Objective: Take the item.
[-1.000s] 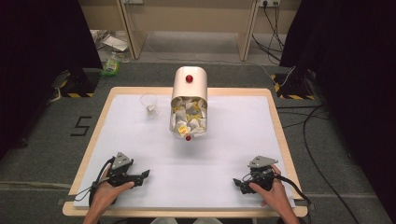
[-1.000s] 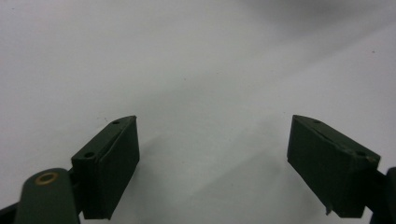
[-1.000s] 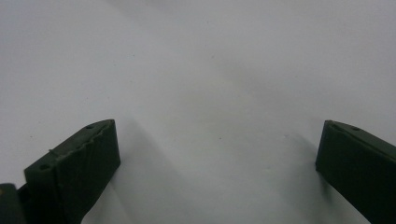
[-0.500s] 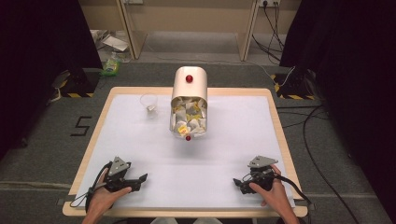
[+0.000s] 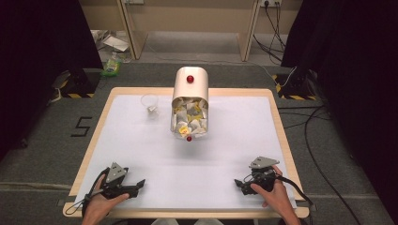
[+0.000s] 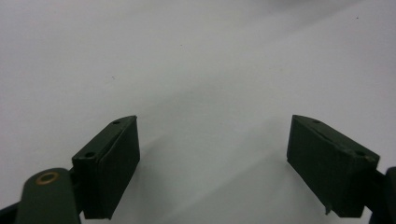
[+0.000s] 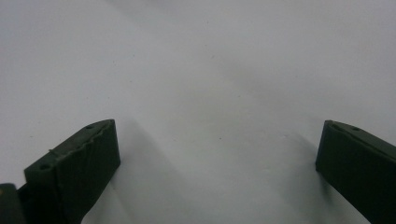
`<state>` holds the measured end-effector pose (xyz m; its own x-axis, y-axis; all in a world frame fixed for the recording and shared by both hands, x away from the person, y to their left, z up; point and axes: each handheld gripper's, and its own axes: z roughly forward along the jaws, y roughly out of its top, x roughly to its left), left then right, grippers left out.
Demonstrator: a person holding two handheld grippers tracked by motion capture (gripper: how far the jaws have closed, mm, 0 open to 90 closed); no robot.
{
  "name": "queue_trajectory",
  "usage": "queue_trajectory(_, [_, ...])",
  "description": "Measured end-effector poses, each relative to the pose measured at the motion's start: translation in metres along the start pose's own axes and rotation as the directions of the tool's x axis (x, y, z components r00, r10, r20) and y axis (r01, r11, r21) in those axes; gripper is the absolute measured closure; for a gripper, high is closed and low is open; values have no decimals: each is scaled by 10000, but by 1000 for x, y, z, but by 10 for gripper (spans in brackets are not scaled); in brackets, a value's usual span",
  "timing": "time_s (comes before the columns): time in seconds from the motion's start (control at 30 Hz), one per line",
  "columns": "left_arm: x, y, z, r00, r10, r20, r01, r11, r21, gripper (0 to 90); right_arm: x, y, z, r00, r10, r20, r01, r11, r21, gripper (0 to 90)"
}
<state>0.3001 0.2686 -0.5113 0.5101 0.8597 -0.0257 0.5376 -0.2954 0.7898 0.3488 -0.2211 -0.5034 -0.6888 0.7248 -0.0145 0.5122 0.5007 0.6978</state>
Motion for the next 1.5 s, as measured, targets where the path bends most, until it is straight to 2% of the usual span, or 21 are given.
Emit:
queue_trajectory(0.1, [-1, -3, -1, 10000, -36, 22, 36, 10000, -13, 166, 0, 0, 0, 10000, -2, -2, 2, 10000, 1, 3])
queue_trajectory(0.33, [-5, -14, -4, 9996, -139, -233, 126, 9984, -550, 169, 0, 0, 0, 10000, 11, -5, -11, 10000, 3, 3])
queue_trajectory(0.57, [-9, -21, -9, 9997, -121, -235, 101, 9965, -831, 175, 0, 0, 0, 10000, -3, -1, 3, 10000, 1, 3])
queue_trajectory(0.7, [-10, -25, -12, 9991, -271, -316, 239, 9949, -980, 173, 0, 0, 0, 10000, 10, -4, -10, 10000, 4, 3])
queue_trajectory(0.83, [-13, -32, -14, 9986, -359, -391, 305, 9908, -1317, 173, 0, 0, 0, 10000, 8, -4, -8, 10000, 1, 3])
queue_trajectory(1.03, [-15, -35, -14, 9983, -365, -463, 291, 9881, -1513, 171, 0, 0, 0, 10000, 18, -5, -18, 10000, -3, 3])
queue_trajectory(1.13, [-17, -39, -14, 9975, -467, -531, 366, 9833, -1782, 169, 0, 0, 0, 10000, 16, -3, -16, 10000, -4, 3])
queue_trajectory(1.5, [-16, -40, -13, 9976, -476, -501, 374, 9814, -1882, 169, 0, 0, 0, 10000, 25, 2, -25, 10000, -12, 3])
